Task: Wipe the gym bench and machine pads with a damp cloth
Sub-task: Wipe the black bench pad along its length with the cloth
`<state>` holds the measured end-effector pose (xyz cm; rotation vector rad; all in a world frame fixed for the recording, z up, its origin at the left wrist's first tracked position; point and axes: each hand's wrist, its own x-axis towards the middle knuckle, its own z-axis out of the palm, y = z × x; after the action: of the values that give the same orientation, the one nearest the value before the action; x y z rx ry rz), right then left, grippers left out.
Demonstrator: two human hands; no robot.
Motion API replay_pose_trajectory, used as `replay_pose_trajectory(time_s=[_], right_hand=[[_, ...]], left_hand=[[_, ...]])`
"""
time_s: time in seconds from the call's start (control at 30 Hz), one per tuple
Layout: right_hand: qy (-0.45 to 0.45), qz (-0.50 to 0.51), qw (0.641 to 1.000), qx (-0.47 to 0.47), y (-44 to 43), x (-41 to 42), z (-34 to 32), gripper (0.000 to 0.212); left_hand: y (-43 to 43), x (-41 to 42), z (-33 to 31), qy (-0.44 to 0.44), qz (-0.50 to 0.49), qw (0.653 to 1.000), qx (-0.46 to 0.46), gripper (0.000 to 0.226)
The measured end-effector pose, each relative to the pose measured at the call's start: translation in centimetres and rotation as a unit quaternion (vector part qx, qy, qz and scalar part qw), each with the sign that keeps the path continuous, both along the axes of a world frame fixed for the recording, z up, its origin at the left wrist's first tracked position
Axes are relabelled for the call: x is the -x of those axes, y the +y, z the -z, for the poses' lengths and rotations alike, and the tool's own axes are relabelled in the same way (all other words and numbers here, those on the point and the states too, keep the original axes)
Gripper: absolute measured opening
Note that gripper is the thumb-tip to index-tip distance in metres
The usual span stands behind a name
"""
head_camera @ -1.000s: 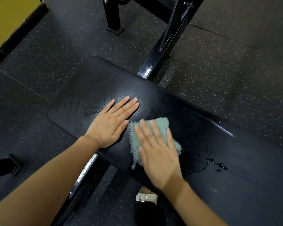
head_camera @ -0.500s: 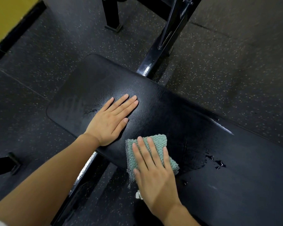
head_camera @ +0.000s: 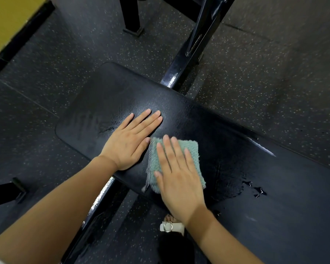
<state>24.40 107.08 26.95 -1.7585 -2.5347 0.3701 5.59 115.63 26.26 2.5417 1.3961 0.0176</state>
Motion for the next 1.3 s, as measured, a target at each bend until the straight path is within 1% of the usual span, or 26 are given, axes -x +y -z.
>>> replay_pose_trajectory(time_s=[0.13,0.23,0.37,0.53,0.63,0.73,0.9,1.0,1.13,1.3], right_hand=[[-0.005,-0.045,0.999,-0.002,-5.6,-0.1,0.3,0.063],[-0.002,-0.044,0.999,0.006,-7.1,0.1,0.3,0.061],[0.016,-0.009,1.0,0.004,-4.1,0.5,0.2,0.06],[0.027,0.097,0.995,0.004,2.6,0.1,0.3,0.06],[0.031,0.123,0.992,0.005,3.9,0.2,0.3,0.059],[0.026,0.124,0.992,0.01,1.6,-0.1,0.2,0.059],[0.004,0.117,0.993,0.013,-5.5,-1.6,0.1,0.061],[0.008,0.114,0.993,0.013,-7.6,-2.2,0.2,0.059],[0.027,0.138,0.99,0.01,-5.8,-2.6,0.0,0.058],[0.034,0.185,0.982,0.005,-0.2,-4.5,0.4,0.058]], left_hand=[[0.0,0.0,0.0,-0.002,0.001,1.0,0.0,0.056],[0.0,0.0,-0.1,-0.005,0.001,1.0,0.0,0.056],[0.0,0.0,-0.1,-0.001,0.002,1.0,-0.002,0.056],[-0.1,-0.1,-0.2,-0.01,0.0,1.0,0.003,0.056],[-0.1,-0.1,-0.3,-0.011,-0.001,1.0,0.003,0.056],[-0.1,-0.1,-0.3,-0.008,-0.002,1.0,0.002,0.056],[-0.1,-0.1,-0.3,-0.005,-0.001,1.0,0.0,0.056],[-0.1,-0.1,-0.4,0.0,-0.002,1.0,-0.001,0.056],[-0.2,-0.3,-0.6,0.007,-0.004,1.0,-0.002,0.056],[-0.5,-0.6,-0.9,0.022,-0.013,1.0,0.005,0.055]])
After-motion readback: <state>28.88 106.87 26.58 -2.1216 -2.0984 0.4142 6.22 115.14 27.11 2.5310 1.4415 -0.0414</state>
